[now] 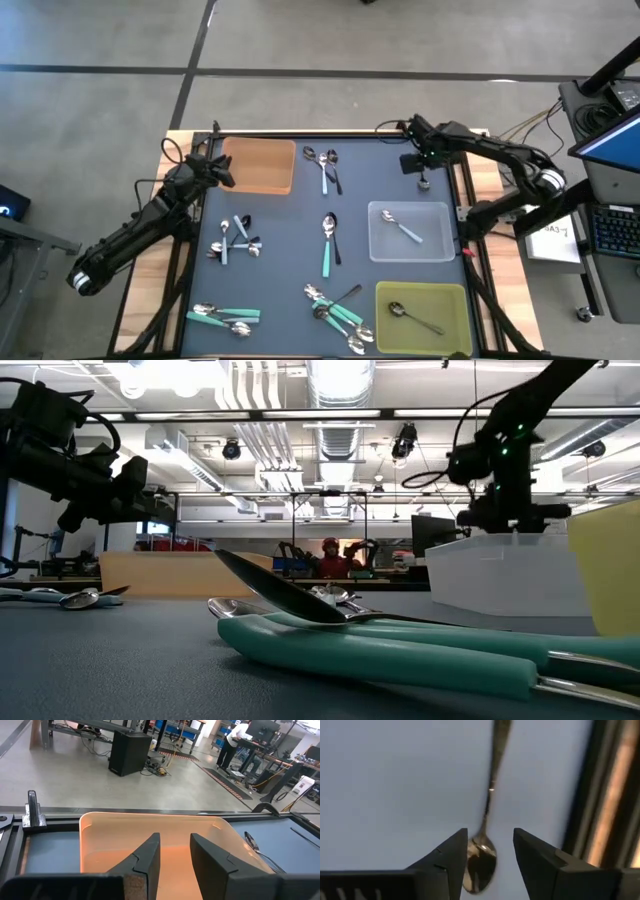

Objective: Sort silverware by color (type)
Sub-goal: Put the black spoon into the yellow bin

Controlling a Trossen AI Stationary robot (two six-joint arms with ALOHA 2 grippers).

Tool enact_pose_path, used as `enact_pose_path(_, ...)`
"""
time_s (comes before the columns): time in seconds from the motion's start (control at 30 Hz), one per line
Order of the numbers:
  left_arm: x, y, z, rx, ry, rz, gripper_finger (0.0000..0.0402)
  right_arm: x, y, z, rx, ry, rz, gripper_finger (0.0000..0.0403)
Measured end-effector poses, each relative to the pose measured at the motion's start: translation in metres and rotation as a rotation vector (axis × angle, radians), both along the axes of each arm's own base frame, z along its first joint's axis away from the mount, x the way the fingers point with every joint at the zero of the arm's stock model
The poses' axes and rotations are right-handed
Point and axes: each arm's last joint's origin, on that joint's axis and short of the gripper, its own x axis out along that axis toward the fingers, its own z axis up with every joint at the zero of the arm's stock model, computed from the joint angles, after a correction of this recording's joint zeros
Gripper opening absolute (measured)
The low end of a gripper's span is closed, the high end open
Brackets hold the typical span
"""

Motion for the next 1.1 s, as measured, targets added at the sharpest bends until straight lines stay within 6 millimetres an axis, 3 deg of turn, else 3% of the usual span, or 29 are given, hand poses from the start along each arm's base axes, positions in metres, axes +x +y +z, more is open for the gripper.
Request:
enact_pose_path(0.33,0.0,0.0,0.0,0.0,0.0,0.0,0.0089,0.01,-0.012,-0.047,0.157,0.134,0.104,0.0135)
enact_pose_path(0.6,0.0,0.0,0.0,0.0,0.0,0.0,0.0089,0.013,-0.016,-0.07,0.223,0.184,0.178,0.0112)
enact_pose_path(0.83,0.0,0.0,0.0,0.0,0.0,0.0,0.0089,0.014,-0.016,-0.065,0.206,0.156,0.17,0.002)
enact_pose_path(1.1,0.0,0.0,0.0,0.0,0.0,0.0,0.0089,0.01,-0.013,-0.038,0.104,0.058,0.092,0.0011)
